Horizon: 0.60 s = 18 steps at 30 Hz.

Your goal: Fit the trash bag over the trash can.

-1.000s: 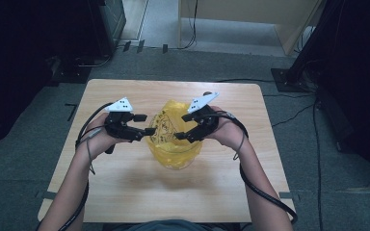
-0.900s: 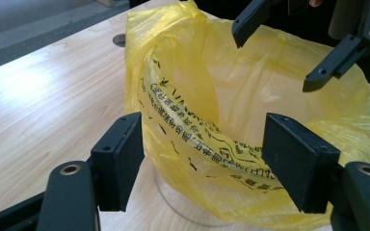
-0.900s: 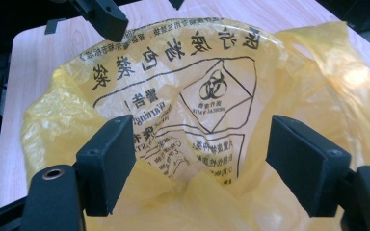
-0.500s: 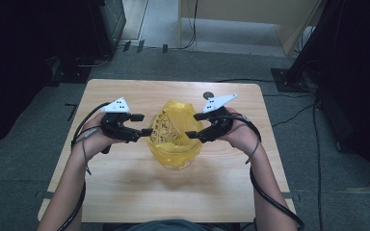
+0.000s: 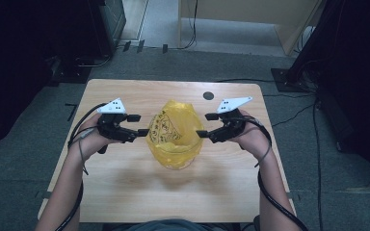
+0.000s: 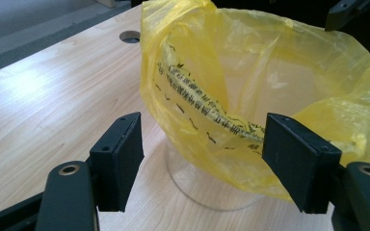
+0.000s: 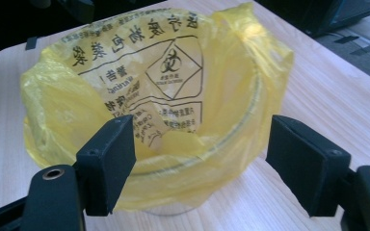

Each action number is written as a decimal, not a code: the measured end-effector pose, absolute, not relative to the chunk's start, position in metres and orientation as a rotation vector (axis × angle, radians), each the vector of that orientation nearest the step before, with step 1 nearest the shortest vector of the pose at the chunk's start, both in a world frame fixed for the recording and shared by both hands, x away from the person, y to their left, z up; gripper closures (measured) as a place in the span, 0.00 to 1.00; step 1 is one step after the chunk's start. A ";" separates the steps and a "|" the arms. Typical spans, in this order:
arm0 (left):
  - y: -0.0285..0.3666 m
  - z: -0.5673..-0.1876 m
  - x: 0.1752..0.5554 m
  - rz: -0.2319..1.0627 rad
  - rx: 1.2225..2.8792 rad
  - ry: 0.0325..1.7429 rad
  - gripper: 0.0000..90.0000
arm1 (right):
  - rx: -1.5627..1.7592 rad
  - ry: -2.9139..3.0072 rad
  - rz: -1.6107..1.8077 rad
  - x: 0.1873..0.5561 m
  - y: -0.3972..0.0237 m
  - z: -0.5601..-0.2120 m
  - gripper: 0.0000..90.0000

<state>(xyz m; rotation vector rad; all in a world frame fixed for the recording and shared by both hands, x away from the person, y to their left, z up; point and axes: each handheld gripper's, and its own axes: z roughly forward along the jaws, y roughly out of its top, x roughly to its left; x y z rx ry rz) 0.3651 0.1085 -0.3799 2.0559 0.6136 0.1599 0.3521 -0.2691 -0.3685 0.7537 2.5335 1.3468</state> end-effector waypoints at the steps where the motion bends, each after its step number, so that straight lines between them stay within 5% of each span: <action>1: 0.109 -0.381 0.365 0.160 2.060 0.612 0.33 | 0.758 2.526 1.350 0.352 -0.271 -0.369 0.29; 18: 0.122 -0.402 0.377 0.172 2.052 0.640 0.32 | 0.861 2.456 1.337 0.359 -0.301 -0.390 0.29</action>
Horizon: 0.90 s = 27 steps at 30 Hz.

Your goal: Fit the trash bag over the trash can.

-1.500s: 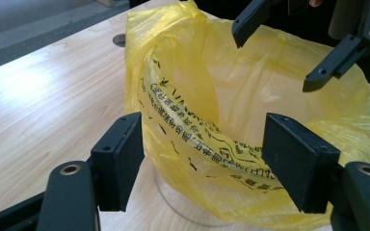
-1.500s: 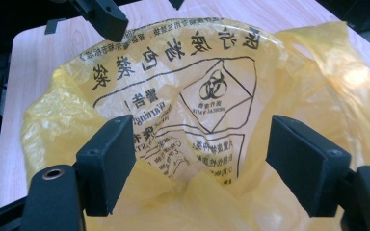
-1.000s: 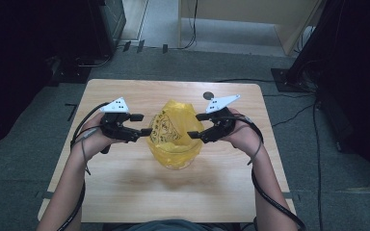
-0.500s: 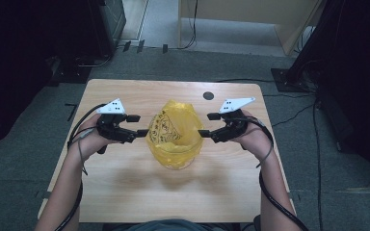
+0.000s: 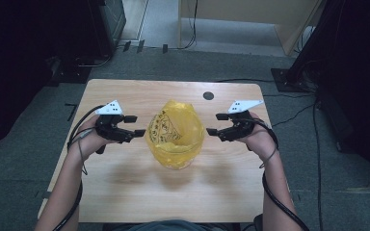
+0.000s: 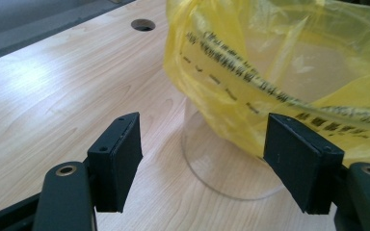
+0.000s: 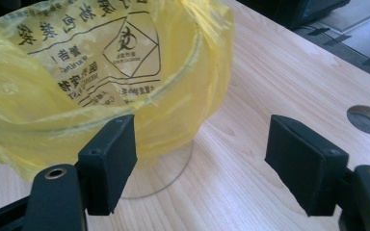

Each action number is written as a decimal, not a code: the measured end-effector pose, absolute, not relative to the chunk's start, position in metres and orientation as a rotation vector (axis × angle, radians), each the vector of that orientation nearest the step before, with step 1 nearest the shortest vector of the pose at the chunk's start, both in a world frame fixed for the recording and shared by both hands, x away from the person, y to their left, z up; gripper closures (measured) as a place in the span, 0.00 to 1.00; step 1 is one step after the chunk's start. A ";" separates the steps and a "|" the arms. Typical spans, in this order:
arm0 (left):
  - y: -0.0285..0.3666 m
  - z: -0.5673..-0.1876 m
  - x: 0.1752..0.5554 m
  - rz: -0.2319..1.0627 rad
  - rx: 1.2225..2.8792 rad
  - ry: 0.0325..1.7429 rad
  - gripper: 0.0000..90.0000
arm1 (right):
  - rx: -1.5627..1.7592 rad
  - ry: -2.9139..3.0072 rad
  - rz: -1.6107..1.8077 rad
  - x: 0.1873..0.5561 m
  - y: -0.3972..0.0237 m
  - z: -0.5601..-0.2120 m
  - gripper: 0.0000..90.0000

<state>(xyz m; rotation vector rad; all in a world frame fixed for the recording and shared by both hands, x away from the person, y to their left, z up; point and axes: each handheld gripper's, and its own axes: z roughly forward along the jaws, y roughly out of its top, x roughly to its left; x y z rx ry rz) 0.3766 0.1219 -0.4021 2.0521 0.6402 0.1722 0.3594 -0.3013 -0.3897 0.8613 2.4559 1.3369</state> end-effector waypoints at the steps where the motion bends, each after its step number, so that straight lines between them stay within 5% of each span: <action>1: 0.122 -0.402 0.377 0.172 2.052 0.640 0.32 | 0.872 2.451 1.343 0.360 -0.302 -0.391 0.29; 27: 0.127 -0.457 0.392 0.198 2.077 0.619 0.31 | 1.032 2.438 1.234 0.375 -0.319 -0.447 0.29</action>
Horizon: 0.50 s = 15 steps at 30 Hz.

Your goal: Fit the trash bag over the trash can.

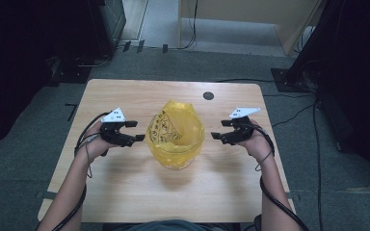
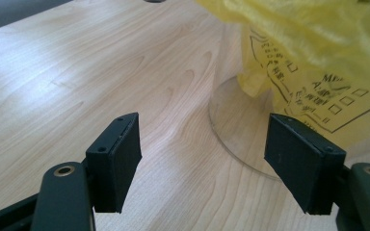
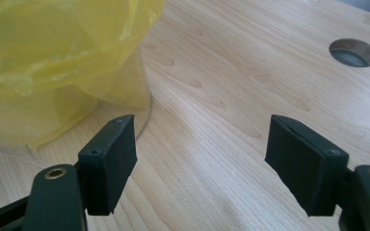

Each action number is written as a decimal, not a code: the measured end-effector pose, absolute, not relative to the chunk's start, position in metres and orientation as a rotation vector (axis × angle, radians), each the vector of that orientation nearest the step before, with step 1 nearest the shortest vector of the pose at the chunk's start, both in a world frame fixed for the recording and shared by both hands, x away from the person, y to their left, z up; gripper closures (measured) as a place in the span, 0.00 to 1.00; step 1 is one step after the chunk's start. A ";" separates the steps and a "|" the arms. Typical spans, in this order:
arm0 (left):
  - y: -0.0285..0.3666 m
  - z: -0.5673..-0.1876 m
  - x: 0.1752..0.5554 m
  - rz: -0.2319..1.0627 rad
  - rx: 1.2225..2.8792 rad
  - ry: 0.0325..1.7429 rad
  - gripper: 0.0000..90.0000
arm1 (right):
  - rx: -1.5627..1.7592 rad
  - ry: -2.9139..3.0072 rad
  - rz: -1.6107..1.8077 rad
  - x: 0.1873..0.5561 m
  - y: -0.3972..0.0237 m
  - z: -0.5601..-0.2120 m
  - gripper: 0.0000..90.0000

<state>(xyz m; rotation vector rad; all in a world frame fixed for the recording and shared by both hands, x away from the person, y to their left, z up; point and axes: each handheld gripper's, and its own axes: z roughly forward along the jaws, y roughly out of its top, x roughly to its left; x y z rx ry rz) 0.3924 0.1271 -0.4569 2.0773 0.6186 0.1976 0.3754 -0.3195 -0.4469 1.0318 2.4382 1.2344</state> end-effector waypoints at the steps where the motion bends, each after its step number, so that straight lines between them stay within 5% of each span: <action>1: 0.128 -0.459 0.393 0.194 2.078 0.618 0.31 | 1.025 2.440 1.234 0.376 -0.320 -0.450 0.29; 15: 0.135 -0.488 0.401 0.197 2.081 0.671 0.31 | 1.080 2.387 1.234 0.382 -0.328 -0.483 0.29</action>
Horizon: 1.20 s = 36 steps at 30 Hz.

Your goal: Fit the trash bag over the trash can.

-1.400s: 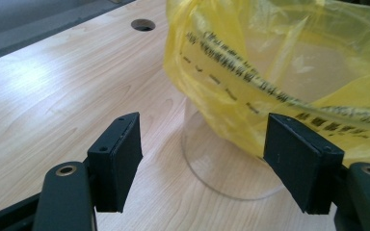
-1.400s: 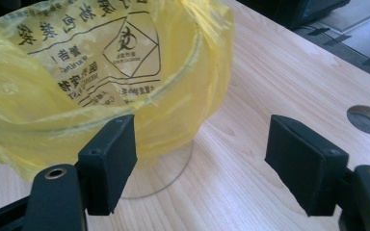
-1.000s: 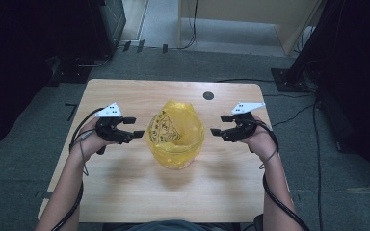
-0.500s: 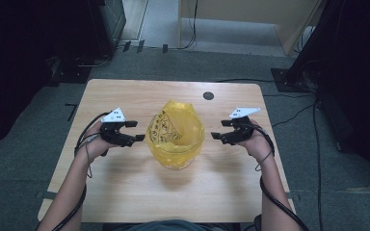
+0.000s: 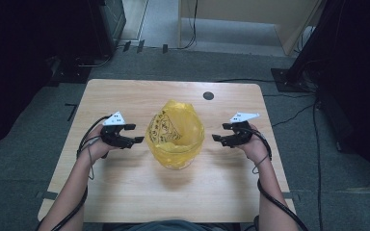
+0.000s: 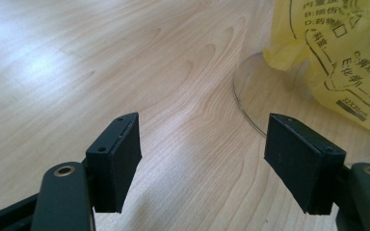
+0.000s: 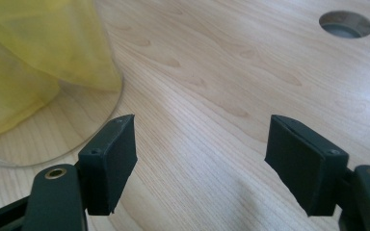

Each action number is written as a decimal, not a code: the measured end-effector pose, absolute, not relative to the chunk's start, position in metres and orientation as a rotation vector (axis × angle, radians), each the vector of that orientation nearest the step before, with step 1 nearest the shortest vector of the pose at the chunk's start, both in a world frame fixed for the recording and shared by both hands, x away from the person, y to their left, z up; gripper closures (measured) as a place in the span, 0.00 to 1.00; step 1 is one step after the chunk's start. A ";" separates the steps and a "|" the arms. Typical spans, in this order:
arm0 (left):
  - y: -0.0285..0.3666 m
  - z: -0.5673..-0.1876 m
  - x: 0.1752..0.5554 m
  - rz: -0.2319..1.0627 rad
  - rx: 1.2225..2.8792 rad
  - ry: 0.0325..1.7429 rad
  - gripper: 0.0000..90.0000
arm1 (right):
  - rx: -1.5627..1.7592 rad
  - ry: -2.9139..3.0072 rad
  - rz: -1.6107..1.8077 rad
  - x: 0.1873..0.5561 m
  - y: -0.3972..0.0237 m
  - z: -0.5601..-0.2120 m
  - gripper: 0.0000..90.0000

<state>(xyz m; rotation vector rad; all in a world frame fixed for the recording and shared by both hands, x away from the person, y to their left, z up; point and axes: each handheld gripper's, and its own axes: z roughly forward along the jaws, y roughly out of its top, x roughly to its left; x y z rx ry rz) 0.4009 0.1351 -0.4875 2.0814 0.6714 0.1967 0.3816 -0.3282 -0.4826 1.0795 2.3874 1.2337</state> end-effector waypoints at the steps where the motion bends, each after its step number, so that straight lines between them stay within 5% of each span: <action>1: 0.135 -0.490 0.401 0.194 2.079 0.676 0.31 | 1.084 2.390 1.228 0.382 -0.328 -0.485 0.29; 23: 0.129 -0.517 0.406 0.287 2.212 0.688 0.32 | 1.070 2.390 1.131 0.393 -0.322 -0.522 0.29; 27: 0.122 -0.518 0.409 0.322 2.211 0.735 0.26 | 1.028 2.415 1.088 0.395 -0.315 -0.523 0.19; 29: 0.119 -0.518 0.411 0.332 2.212 0.761 0.20 | 1.029 2.413 1.088 0.396 -0.315 -0.523 0.19; 36: 0.117 -0.518 0.404 0.423 2.173 0.883 0.19 | 1.056 2.388 1.087 0.394 -0.315 -0.523 0.24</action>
